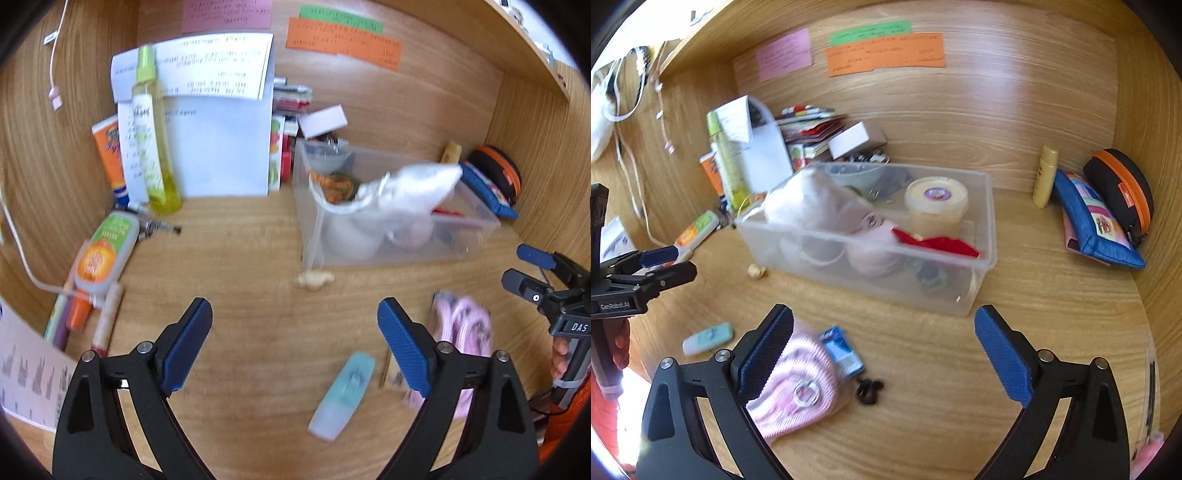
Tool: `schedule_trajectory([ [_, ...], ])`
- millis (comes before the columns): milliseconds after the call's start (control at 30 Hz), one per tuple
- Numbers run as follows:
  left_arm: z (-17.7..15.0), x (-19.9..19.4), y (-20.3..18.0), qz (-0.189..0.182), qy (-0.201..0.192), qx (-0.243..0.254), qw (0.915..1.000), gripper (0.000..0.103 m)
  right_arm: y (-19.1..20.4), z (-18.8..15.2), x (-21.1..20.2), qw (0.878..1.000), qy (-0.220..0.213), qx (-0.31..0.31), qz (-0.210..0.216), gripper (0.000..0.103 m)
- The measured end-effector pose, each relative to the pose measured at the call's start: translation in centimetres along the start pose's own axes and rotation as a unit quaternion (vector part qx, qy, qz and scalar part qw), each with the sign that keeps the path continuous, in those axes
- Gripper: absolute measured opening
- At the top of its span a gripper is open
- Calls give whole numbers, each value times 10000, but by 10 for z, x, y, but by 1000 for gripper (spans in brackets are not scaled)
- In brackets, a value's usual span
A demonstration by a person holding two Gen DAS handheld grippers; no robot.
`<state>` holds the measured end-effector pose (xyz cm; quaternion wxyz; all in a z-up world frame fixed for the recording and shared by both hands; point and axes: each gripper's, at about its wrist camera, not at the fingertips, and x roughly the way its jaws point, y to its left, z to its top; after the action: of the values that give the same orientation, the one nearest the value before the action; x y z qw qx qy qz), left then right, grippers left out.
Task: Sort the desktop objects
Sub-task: 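Move both grippers back toward the teal bottle and black clip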
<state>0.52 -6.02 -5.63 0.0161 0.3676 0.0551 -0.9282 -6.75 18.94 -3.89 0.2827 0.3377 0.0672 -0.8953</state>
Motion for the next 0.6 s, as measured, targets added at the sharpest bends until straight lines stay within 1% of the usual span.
schedule_trajectory([
  [167, -21, -2, -5, -32, 88, 196, 9998, 92, 12, -19, -4, 9998, 138, -129, -69, 98],
  [300, -36, 7, -13, -112, 361, 437, 9983, 92, 15, -30, -5, 9995, 290, -84, -64, 98],
  [400, -44, 13, -16, -121, 470, 583, 9971, 92, 16, -37, -5, 9992, 366, -81, -111, 98],
  [500, -48, 16, -19, -144, 500, 736, 9959, 92, 16, -43, -5, 9986, 424, -116, -292, 98],
  [600, -48, 16, -21, -116, 430, 845, 9954, 91, 12, -47, -3, 9967, 431, -225, -651, 98],
])
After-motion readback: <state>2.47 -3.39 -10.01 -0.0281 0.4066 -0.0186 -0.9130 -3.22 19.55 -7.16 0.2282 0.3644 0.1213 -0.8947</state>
